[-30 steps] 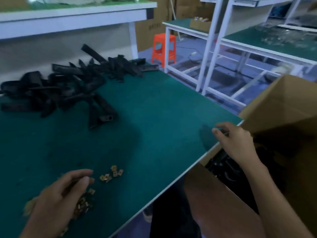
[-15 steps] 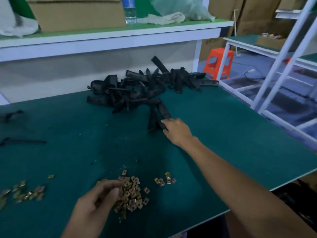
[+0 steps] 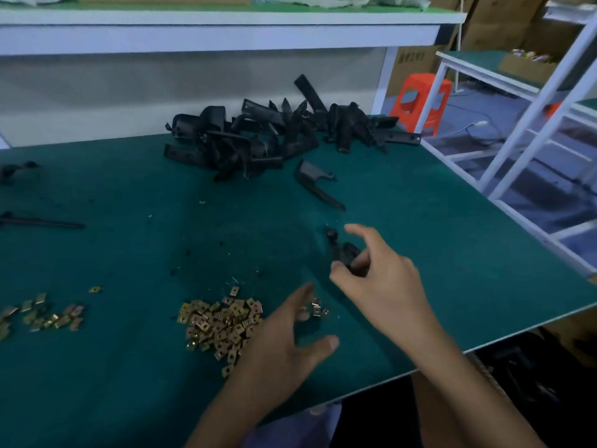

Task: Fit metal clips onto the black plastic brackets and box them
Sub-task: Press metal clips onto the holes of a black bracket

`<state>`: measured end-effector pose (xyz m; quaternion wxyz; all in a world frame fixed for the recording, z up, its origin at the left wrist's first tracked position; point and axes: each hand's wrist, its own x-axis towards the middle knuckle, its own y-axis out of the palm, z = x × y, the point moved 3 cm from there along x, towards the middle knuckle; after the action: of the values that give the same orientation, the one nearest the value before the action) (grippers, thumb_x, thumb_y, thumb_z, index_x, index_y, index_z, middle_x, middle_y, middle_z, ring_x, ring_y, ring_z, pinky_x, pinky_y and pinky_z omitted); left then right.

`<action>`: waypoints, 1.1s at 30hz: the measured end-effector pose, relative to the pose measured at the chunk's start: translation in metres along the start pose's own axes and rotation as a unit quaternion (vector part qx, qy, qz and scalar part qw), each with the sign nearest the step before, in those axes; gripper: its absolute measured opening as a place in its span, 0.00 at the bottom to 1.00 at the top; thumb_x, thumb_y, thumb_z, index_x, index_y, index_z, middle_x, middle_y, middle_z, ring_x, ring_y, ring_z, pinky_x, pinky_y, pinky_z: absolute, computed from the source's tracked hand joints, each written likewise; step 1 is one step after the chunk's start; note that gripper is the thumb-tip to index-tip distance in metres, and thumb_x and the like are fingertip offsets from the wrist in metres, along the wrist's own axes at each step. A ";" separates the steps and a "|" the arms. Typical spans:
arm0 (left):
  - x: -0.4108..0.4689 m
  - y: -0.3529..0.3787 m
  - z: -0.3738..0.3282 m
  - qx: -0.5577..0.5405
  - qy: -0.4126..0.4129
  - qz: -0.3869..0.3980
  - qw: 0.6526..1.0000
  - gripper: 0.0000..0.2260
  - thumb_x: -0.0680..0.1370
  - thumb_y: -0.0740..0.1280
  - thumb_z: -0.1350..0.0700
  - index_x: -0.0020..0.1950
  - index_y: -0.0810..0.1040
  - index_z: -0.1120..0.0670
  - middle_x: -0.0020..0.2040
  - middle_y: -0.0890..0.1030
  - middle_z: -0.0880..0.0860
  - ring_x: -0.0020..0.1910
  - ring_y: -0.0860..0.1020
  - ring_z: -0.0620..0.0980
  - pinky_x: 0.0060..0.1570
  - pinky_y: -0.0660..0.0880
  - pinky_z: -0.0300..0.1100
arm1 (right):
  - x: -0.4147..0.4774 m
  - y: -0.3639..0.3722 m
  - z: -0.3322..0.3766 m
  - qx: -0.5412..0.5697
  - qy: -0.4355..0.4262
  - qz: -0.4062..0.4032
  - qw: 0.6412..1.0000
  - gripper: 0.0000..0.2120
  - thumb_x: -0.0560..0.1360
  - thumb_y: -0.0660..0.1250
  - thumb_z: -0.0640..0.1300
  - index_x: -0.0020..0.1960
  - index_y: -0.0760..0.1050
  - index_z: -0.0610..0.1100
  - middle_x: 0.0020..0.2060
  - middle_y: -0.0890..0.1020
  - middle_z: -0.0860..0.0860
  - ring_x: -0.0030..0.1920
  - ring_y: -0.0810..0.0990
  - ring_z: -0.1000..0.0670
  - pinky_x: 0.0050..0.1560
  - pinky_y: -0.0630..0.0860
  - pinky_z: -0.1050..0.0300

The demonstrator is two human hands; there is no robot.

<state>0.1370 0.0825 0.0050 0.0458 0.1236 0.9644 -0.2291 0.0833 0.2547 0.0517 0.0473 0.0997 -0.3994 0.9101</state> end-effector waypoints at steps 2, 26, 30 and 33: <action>0.009 0.015 -0.007 -0.016 0.026 -0.003 1.000 0.36 0.74 0.76 0.48 0.78 0.61 0.39 0.64 0.76 0.35 0.62 0.74 0.34 0.51 0.72 0.30 | -0.019 0.006 0.007 0.035 0.001 0.037 0.999 0.30 0.66 0.64 0.67 0.67 0.65 0.65 0.42 0.79 0.68 0.43 0.78 0.65 0.44 0.70 0.66; 0.046 0.014 0.007 0.398 0.143 -0.026 0.906 0.15 0.83 0.62 0.45 0.69 0.76 0.43 0.70 0.71 0.48 0.68 0.62 0.52 0.70 0.62 0.47 | -0.003 0.053 -0.036 -0.067 0.041 -0.073 0.994 0.40 0.72 0.36 0.78 0.36 0.72 0.49 0.32 0.81 0.47 0.39 0.79 0.38 0.40 0.65 0.51; 0.046 0.012 0.006 0.363 0.149 -0.053 0.918 0.08 0.80 0.66 0.46 0.57 0.81 0.46 0.62 0.75 0.46 0.64 0.65 0.51 0.65 0.64 0.45 | -0.006 0.058 -0.037 -0.089 -0.002 -0.091 0.992 0.38 0.75 0.33 0.75 0.33 0.68 0.49 0.28 0.78 0.49 0.32 0.77 0.40 0.37 0.61 0.54; 0.046 0.009 0.010 0.338 0.137 -0.062 0.929 0.07 0.80 0.67 0.47 0.55 0.81 0.46 0.62 0.75 0.44 0.62 0.65 0.49 0.65 0.65 0.44 | -0.007 0.058 -0.037 -0.076 -0.010 -0.115 0.990 0.32 0.78 0.36 0.74 0.31 0.60 0.52 0.23 0.68 0.54 0.27 0.69 0.46 0.36 0.60 0.55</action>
<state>0.0948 0.0955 -0.0145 -0.1453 0.1016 0.8328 -0.5245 0.0748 0.2423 -0.0159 0.1555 0.1503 -0.4533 0.8647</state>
